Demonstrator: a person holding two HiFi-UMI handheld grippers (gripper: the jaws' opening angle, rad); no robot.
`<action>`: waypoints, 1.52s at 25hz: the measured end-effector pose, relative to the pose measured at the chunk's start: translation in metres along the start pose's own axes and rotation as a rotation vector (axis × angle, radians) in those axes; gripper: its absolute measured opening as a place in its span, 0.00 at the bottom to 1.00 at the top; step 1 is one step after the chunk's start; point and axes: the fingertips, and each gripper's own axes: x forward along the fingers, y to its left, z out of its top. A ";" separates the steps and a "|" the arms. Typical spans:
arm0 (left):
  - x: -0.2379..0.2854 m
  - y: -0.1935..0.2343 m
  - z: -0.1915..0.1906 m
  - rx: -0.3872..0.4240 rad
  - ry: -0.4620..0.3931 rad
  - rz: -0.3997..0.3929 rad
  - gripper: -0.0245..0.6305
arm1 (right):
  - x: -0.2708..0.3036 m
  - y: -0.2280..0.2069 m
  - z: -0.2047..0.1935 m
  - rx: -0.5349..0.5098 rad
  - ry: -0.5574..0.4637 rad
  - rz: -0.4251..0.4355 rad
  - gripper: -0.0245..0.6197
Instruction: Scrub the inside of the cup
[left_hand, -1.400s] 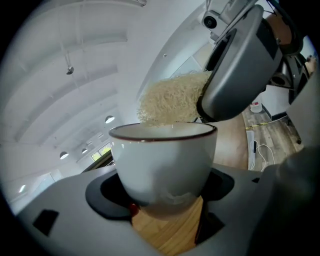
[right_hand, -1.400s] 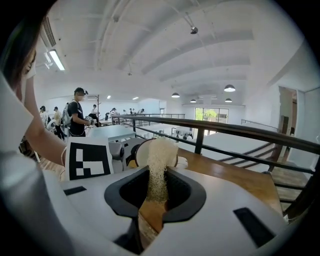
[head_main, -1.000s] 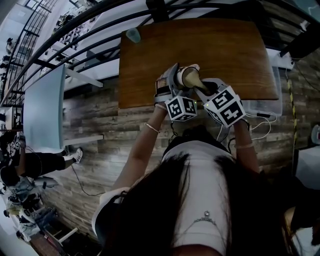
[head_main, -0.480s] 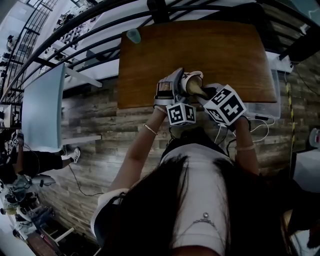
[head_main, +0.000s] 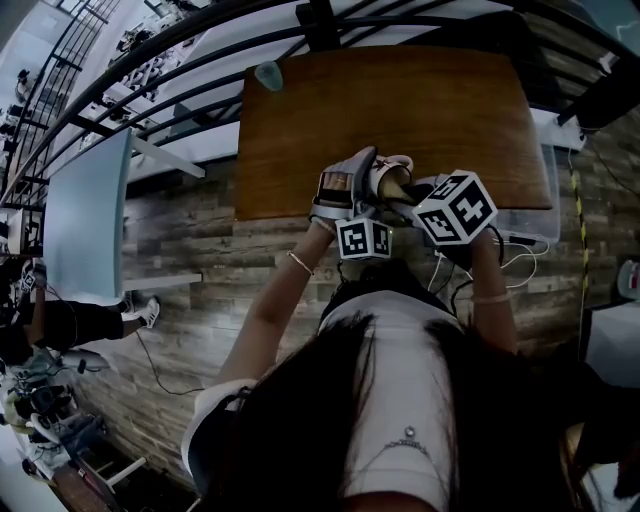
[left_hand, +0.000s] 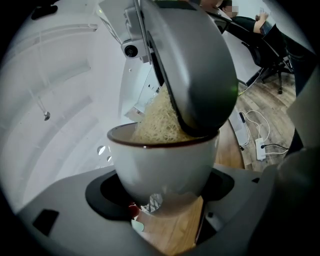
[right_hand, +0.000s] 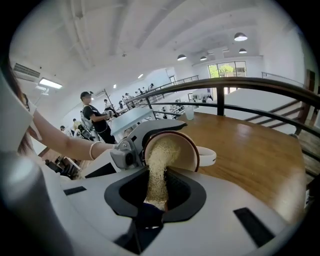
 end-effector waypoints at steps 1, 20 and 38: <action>-0.001 -0.001 0.001 0.006 -0.004 0.000 0.65 | 0.000 0.001 0.000 0.013 -0.006 0.011 0.17; -0.003 0.013 0.013 -0.004 -0.062 0.071 0.65 | -0.014 0.005 0.037 0.496 -0.395 0.404 0.17; -0.006 0.039 0.013 -0.033 -0.076 0.179 0.65 | -0.038 -0.001 0.067 0.912 -0.734 0.724 0.16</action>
